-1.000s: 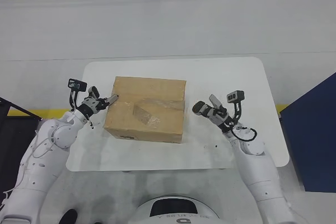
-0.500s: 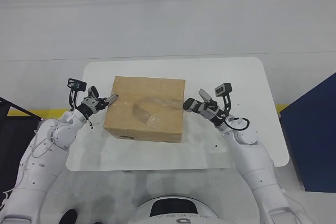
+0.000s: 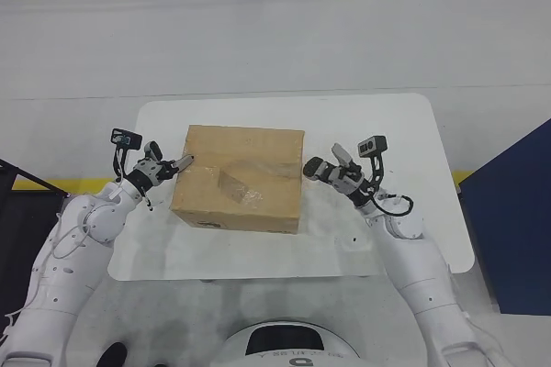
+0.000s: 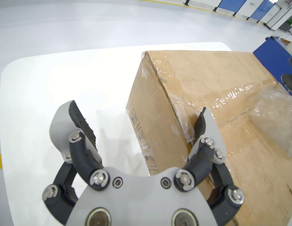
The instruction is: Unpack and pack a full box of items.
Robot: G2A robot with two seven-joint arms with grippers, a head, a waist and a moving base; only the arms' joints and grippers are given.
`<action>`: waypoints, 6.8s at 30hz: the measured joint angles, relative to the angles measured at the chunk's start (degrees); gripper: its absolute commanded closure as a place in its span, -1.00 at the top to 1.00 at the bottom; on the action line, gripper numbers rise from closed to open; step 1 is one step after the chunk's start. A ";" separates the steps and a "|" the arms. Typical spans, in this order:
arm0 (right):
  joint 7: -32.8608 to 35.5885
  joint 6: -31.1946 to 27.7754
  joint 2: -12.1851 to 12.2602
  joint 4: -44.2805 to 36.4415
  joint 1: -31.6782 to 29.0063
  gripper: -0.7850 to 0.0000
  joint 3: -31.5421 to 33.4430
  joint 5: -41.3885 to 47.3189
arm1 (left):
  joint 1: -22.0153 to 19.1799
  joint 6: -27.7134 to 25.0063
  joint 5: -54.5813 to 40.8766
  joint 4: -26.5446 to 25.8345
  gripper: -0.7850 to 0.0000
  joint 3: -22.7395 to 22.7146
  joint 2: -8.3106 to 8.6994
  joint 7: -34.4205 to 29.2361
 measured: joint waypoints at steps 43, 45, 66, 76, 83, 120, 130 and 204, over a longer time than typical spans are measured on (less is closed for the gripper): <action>0.97 10.41 -0.46 8.12 9.91 1.00 -8.85 -2.61 | 9.24 1.45 5.07 -20.52 1.00 -6.50 1.17 -1.55; 0.69 10.62 -0.47 8.17 10.16 1.00 -9.06 -2.84 | 9.24 1.45 5.07 -20.52 1.00 -6.50 1.17 -1.55; 1.44 9.55 -0.43 3.29 8.77 1.00 -9.39 -1.52 | 9.86 1.19 14.54 -23.97 1.00 -2.32 0.47 1.79; -2.08 16.66 0.56 -3.03 5.92 1.00 -7.62 -3.94 | 10.36 2.54 19.56 -25.04 1.00 -0.71 0.03 3.61; -3.31 18.28 0.42 -2.59 7.07 1.00 -9.01 -4.63 | 11.13 3.19 23.09 -26.74 1.00 0.24 -0.17 3.23; -1.36 16.01 0.40 2.16 10.12 1.00 -10.42 -1.65 | 17.06 30.86 29.38 -30.38 1.00 -15.42 -1.73 13.23; -1.27 16.11 0.38 2.29 10.34 1.00 -10.53 -1.73 | 19.12 21.94 8.52 -24.15 1.00 -26.37 -2.08 12.62; -12.04 13.99 0.95 -11.17 -1.59 1.00 -4.61 -2.93 | 12.37 6.37 22.50 -26.62 1.00 -21.70 -3.06 7.22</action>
